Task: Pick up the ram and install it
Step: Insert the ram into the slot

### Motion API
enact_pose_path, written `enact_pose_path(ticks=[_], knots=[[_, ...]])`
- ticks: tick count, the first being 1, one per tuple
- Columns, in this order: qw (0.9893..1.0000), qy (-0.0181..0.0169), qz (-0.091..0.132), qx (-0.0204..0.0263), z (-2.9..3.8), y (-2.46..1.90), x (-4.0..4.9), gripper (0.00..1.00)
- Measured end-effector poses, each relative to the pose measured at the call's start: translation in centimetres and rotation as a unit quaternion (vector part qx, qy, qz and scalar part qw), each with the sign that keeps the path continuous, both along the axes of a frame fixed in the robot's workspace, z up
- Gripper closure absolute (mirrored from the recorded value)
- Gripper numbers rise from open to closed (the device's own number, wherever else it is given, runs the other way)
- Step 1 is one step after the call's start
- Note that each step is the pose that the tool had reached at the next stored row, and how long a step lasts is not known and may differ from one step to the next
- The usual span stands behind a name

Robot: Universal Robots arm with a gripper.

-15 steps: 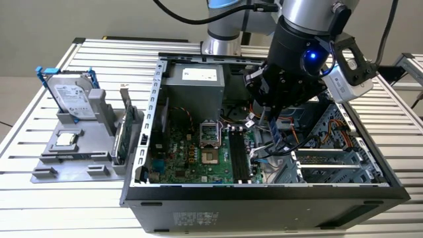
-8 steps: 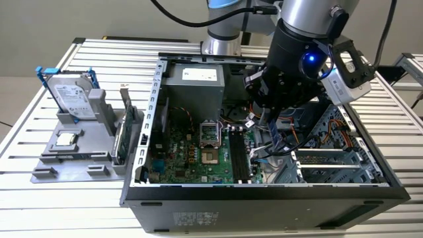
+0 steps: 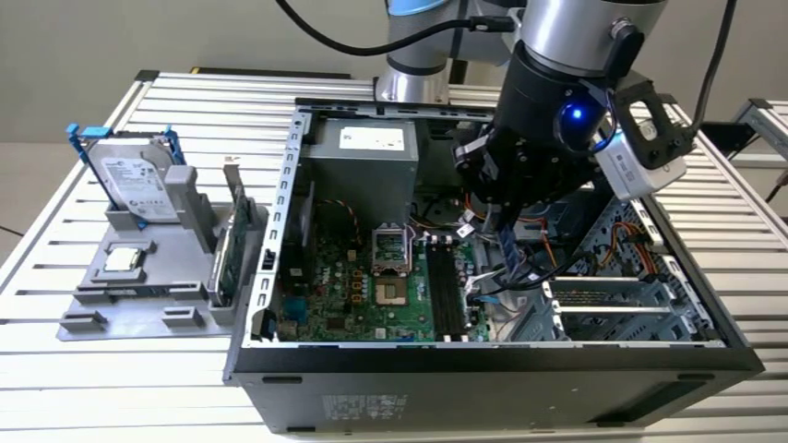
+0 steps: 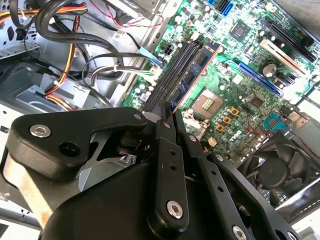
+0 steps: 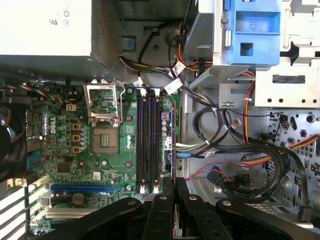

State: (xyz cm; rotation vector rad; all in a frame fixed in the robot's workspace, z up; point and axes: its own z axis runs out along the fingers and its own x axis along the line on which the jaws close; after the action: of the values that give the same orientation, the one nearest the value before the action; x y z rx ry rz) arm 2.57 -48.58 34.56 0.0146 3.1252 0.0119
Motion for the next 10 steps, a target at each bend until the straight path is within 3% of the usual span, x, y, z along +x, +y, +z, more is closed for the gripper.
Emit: enact_pose_path(ticks=[10], knots=[[1.0, 0.0, 0.0, 0.0001, -0.32, 0.03, -0.03, 1.0]])
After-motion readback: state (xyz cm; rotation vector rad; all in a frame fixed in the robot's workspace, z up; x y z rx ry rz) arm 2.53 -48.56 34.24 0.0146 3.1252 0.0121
